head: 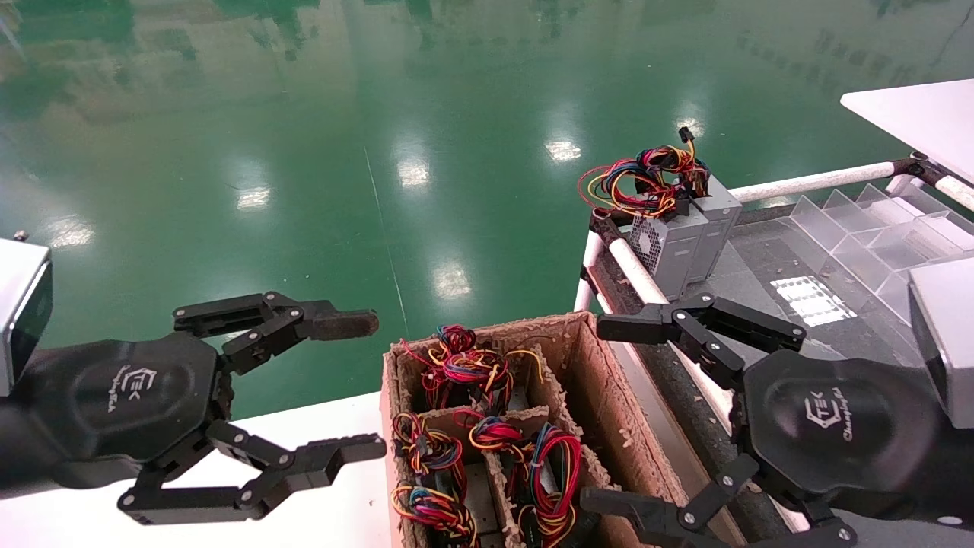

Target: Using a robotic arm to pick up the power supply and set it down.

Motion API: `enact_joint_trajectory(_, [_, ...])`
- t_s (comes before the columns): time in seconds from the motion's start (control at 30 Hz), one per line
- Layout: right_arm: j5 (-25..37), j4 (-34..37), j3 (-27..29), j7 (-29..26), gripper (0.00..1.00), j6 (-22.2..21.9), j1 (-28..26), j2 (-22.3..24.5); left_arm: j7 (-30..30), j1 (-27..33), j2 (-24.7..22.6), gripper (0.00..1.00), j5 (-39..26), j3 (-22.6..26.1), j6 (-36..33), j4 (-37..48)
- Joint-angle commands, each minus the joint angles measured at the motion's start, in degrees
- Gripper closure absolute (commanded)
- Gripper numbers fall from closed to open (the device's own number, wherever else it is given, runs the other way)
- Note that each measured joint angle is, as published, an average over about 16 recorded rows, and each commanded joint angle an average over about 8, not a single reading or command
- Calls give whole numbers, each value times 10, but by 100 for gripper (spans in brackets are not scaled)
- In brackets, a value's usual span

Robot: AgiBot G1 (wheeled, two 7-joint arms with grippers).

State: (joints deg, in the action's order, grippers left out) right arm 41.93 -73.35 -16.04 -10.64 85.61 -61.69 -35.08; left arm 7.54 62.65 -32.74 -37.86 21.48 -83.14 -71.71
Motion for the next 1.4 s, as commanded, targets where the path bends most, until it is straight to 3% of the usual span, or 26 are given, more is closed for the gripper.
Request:
enact_joint_trajectory(0.03, [0, 0, 0, 0, 0, 0, 0, 0, 0, 0, 0, 100, 0, 0, 0, 0])
enact_joint_trajectory(0.9, [0, 0, 0, 0, 0, 0, 0, 0, 0, 0, 0, 100, 0, 0, 0, 0])
enact_joint_trajectory(1.17, [0, 0, 0, 0, 0, 0, 0, 0, 0, 0, 0, 3, 0, 0, 0, 0])
enact_joint_trajectory(1.4, [4, 2, -1, -1, 0, -2, 1, 1, 0, 0, 0, 0, 0, 0, 0, 0])
